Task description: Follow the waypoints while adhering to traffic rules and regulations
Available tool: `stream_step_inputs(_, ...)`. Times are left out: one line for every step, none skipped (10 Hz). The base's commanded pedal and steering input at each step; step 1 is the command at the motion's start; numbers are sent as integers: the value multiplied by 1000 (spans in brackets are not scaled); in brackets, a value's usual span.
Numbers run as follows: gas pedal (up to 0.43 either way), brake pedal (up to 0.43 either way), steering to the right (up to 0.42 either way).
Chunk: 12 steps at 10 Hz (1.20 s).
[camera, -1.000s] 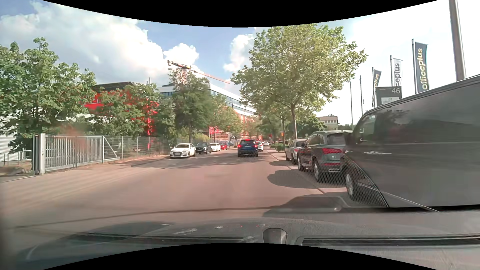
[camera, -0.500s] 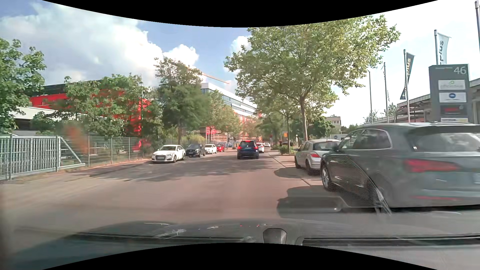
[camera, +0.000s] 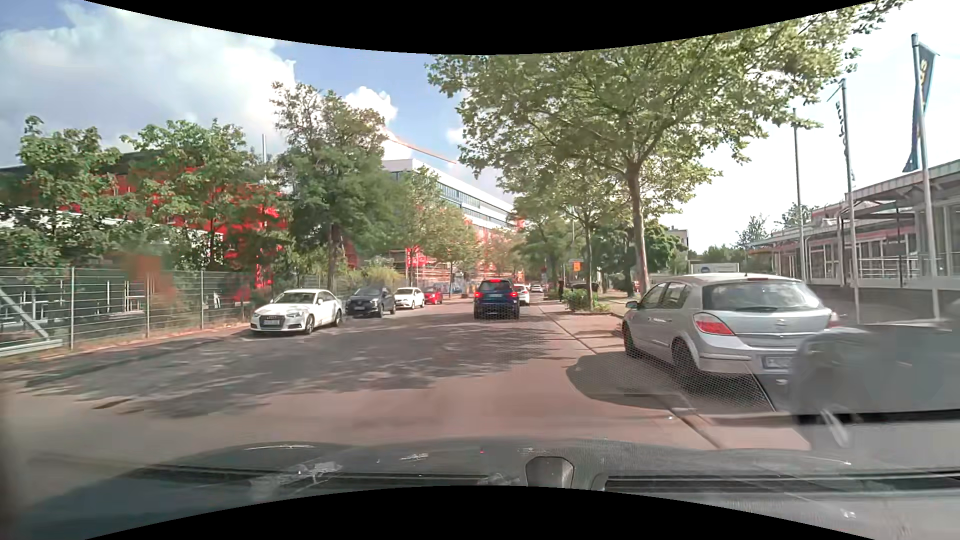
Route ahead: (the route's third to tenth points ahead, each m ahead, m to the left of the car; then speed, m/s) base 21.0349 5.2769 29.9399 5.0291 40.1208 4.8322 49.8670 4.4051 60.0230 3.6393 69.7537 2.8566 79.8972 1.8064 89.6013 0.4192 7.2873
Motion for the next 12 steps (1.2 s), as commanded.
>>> stream_step_inputs(0,116,0)
stream_step_inputs(0,116,0)
stream_step_inputs(0,128,0)
stream_step_inputs(0,134,0)
stream_step_inputs(0,140,0)
stream_step_inputs(0,146,0)
stream_step_inputs(0,146,0)
stream_step_inputs(0,146,0)
stream_step_inputs(0,146,0)
stream_step_inputs(0,146,0)
stream_step_inputs(0,146,0)
stream_step_inputs(0,146,0)
